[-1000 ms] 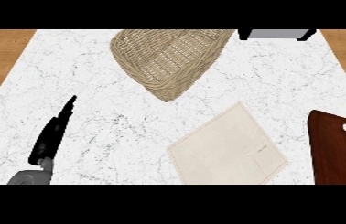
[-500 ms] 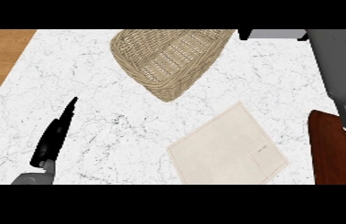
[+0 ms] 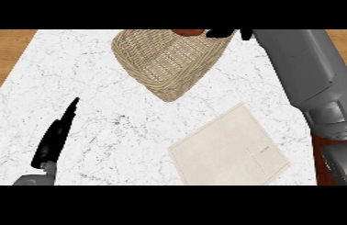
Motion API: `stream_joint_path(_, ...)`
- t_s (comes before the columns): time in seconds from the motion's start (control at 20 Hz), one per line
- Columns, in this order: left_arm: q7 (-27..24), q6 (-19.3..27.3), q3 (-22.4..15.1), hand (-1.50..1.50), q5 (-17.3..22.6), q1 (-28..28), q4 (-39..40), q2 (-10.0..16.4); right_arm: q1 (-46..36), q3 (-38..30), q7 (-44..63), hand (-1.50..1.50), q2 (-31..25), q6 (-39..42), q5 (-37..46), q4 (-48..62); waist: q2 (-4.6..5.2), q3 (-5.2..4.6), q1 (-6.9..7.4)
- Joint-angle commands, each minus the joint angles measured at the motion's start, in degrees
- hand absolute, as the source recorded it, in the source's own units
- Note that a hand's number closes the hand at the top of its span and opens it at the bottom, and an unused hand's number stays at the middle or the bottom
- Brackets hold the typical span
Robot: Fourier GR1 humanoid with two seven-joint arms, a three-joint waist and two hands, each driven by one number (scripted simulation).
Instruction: Pick the sweet potato from the placemat and place it in the basket
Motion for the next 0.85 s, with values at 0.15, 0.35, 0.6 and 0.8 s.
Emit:
stream_joint_path(0.15,-1.9,0.2,1.8,0.00,-0.8,-1.7,3.7,0.2,2.2,-0.9,-2.2,-1.50,4.3,-4.8,0.3,2.7,-0.01,-0.01,-0.50)
stream_joint_path(0.35,-1.5,-0.4,0.9,0.00,-1.1,-3.1,4.0,-0.3,-1.2,-7.2,-1.1,-1.50,4.5,-9.5,-3.5,6.4,0.29,-0.01,0.03)
stream_joint_path(0.6,0.7,-1.7,2.2,0.00,0.2,-0.7,-0.8,1.1,-2.0,-13.2,4.4,-1.50,2.9,-9.8,-8.3,7.5,-0.01,0.02,0.03)
stream_joint_path(0.8,0.1,-1.2,0.8,0.00,-0.9,-0.3,-0.8,-0.2,-2.9,-17.2,7.8,-1.50,-2.0,-11.6,-9.7,12.3,0.37,0.01,0.56)
